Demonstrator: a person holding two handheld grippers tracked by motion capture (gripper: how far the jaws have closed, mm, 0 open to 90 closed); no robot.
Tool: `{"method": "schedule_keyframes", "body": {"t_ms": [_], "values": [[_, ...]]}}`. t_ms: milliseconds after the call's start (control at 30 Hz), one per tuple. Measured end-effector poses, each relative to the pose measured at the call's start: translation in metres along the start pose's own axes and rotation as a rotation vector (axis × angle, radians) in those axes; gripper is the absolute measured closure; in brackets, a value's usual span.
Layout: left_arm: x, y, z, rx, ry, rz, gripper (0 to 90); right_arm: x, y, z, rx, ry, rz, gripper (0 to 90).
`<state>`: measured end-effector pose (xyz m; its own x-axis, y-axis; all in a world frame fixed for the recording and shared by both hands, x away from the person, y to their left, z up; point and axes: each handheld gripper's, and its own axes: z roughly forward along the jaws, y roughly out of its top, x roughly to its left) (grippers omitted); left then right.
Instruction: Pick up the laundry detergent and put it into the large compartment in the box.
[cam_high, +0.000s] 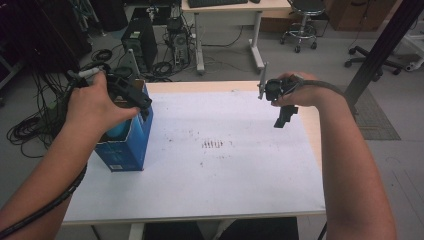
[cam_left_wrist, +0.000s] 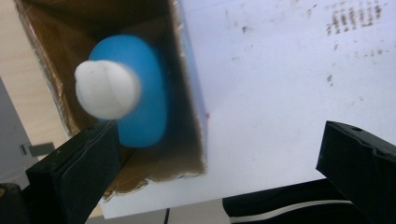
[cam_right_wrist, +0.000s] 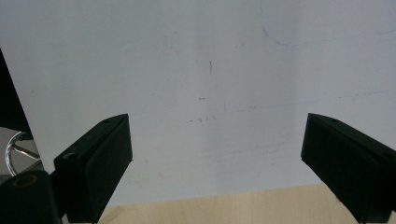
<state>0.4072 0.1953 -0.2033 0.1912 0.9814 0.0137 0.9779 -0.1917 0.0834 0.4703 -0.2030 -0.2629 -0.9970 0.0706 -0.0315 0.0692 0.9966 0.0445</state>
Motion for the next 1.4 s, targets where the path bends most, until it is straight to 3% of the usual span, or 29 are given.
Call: {"method": "schedule_keyframes", "body": {"t_ms": [167,500,700,1000,1200,1267,1333,1400], "values": [[-0.015,-0.001,-0.006,-0.016,0.025,0.033,0.2,0.0,-0.001,0.0,-0.001,-0.002,-0.003,9.0],[-0.042,0.002,-0.024,-0.058,0.021,0.118,0.2,0.002,-0.001,0.0,0.003,-0.002,-0.007,8.9],[-0.06,0.005,-0.025,-0.042,0.016,0.184,0.2,0.004,-0.001,-0.001,0.007,-0.005,-0.014,8.9],[-0.092,0.005,-0.017,0.014,0.002,0.328,0.2,0.005,-0.002,-0.001,0.013,-0.003,-0.018,9.0],[-0.109,0.002,-0.013,0.039,-0.053,0.438,0.3,0.006,-0.003,-0.001,0.017,-0.003,-0.016,9.0],[-0.115,0.001,-0.012,0.053,-0.07,0.492,0.2,0.006,-0.003,-0.001,0.019,-0.003,-0.019,9.0],[-0.119,-0.001,-0.011,0.064,-0.105,0.511,0.2,0.006,-0.003,-0.001,0.02,-0.002,-0.02,9.0],[-0.124,-0.003,-0.011,0.064,-0.099,0.551,0.3,0.007,-0.003,0.0,0.021,-0.002,-0.025,9.0]]}}
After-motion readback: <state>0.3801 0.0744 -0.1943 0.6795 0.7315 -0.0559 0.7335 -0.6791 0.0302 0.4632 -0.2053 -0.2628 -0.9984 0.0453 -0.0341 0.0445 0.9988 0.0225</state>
